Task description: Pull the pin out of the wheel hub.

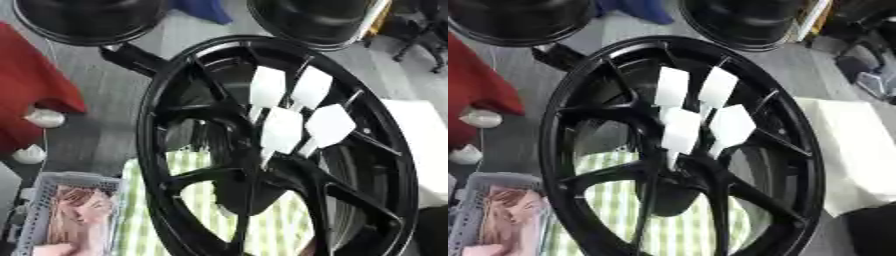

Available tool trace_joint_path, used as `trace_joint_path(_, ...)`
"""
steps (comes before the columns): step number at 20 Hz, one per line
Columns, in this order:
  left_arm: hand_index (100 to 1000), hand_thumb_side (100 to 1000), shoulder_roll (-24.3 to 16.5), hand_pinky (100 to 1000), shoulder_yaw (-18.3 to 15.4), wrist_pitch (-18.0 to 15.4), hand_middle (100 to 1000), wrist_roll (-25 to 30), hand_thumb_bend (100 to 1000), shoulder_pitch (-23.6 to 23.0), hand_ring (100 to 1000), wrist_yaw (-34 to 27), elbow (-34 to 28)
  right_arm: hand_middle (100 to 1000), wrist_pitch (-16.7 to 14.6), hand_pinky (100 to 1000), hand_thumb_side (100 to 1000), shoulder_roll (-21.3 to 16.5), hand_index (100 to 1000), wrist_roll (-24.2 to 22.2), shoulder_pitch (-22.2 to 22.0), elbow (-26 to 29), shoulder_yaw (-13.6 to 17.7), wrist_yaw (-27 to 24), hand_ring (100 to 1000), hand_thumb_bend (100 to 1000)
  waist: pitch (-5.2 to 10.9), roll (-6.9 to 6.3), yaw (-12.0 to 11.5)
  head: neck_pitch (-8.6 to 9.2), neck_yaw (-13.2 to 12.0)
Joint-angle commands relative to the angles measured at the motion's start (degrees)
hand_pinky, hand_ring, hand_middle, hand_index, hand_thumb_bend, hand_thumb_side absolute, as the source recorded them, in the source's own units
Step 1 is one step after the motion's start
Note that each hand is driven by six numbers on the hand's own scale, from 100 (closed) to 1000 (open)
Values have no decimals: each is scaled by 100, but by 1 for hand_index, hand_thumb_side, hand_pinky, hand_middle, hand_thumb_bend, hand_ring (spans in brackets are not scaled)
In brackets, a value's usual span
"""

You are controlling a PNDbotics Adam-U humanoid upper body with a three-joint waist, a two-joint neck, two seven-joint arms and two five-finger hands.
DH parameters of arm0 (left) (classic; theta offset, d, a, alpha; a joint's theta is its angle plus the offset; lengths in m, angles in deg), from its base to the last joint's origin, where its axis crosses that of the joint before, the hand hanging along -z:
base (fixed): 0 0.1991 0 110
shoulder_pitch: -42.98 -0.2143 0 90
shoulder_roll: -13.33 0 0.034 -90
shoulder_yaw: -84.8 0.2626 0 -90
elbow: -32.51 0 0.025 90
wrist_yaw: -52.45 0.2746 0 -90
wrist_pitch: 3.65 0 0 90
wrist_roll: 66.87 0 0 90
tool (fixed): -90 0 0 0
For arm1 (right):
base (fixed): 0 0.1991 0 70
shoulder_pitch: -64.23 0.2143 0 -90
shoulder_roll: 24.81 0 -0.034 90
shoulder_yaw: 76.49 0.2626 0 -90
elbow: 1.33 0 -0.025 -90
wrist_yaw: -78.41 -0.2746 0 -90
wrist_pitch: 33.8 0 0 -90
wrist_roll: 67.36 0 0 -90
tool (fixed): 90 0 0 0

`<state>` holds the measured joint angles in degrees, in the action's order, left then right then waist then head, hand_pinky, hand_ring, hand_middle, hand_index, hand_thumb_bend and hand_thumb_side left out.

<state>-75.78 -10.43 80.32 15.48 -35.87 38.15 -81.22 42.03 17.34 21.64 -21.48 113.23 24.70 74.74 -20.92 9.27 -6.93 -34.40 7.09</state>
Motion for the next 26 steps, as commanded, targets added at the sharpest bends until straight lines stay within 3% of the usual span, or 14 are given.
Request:
trace_joint_path(1,844,741,-30,1000,-26,1,720,11,100,59,759,18,-87,753,-54,752,214,-210,774,-231,-53,3,-207,410,802,389,75,-39,-23,61,55)
trace_joint_path(6,844,740,-33,1000,-16,-1,720,26,100,84,760,-2,-87,770,-174,779,206,-172,808,-335,-157,3,-529,990,815,425,73,-36,-77,70,81)
trace_joint_path(13,844,739,-48,1000,-11,0,719,40,100,109,760,-21,-87,772,-237,789,202,-195,824,-400,-170,3,-644,1363,799,439,83,-10,-125,86,90)
trace_joint_path(20,844,739,-55,1000,-8,9,719,43,100,112,761,-30,-87,760,-207,743,207,-268,817,-372,-12,3,-652,1260,764,429,96,16,-172,89,122)
trace_joint_path(26,844,738,-98,1000,-17,15,719,38,100,86,761,-19,-87,761,-101,727,242,-407,824,-678,136,3,-574,758,759,432,136,60,-135,40,94)
